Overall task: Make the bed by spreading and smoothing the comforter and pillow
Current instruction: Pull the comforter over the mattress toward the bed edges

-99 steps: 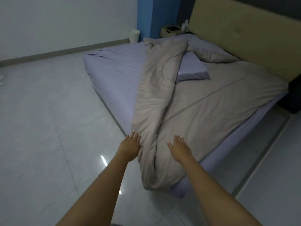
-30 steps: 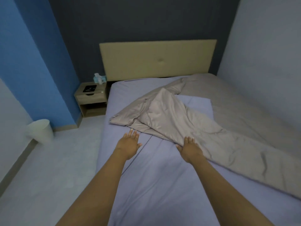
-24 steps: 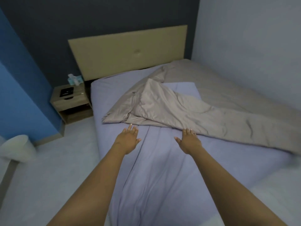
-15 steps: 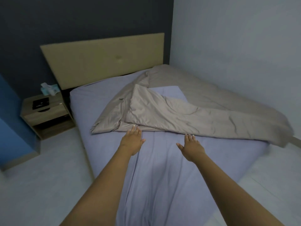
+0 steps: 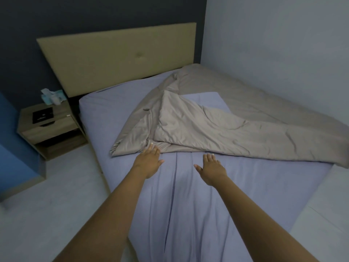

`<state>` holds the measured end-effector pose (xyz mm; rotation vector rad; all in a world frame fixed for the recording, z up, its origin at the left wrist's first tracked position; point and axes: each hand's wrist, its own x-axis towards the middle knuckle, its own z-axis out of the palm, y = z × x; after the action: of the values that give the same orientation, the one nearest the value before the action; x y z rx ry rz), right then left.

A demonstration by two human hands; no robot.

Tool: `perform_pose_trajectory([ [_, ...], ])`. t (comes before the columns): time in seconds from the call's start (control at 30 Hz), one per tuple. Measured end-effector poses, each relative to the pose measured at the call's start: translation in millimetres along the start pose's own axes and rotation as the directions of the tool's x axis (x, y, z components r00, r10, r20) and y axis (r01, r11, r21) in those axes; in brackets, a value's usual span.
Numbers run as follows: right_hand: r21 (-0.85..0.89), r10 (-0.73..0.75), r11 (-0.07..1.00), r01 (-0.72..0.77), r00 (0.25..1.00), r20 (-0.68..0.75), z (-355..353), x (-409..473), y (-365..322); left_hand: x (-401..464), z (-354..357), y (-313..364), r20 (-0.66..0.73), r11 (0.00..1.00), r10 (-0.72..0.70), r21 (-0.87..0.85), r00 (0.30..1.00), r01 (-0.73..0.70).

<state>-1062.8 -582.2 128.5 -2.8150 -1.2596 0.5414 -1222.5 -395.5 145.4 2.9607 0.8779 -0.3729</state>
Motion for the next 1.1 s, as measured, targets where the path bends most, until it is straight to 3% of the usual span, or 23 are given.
perform_pose_trajectory([
  [0.3, 0.069, 0.08, 0.994, -0.08, 0.997, 0.013, 35, 148, -49, 171, 36, -66, 0.026, 0.985, 0.162, 0.05, 0.986, -0.163],
  [0.53, 0.116, 0.177, 0.977, -0.177, 0.984, 0.009, 94, 317, -68, 337, 115, -107, 0.049, 0.957, 0.274, 0.088, 0.961, -0.277],
  [0.7, 0.13, 0.295, 0.952, -0.277, 0.943, -0.15, 132, 419, -61, 443, 158, -123, -0.214, 0.951, 0.31, 0.059, 0.926, -0.304],
  [0.77, 0.183, 0.318, 0.941, -0.284, 0.928, -0.197, 150, 454, -54, 479, 186, -130, -0.236, 0.949, 0.315, 0.058, 0.919, -0.31],
  [0.93, 0.176, 0.255, 0.958, -0.225, 0.952, -0.168, 222, 505, -46, 507, 278, -133, -0.183, 0.951, 0.297, -0.034, 0.937, -0.307],
  [1.03, 0.186, 0.188, 0.972, -0.147, 0.955, -0.229, 234, 512, -46, 507, 277, -124, -0.139, 0.951, 0.292, -0.066, 0.946, -0.303],
  [1.1, 0.246, 0.171, 0.962, -0.12, 0.965, -0.197, 230, 504, -48, 497, 273, -118, -0.115, 0.957, 0.274, -0.062, 0.955, -0.283],
])
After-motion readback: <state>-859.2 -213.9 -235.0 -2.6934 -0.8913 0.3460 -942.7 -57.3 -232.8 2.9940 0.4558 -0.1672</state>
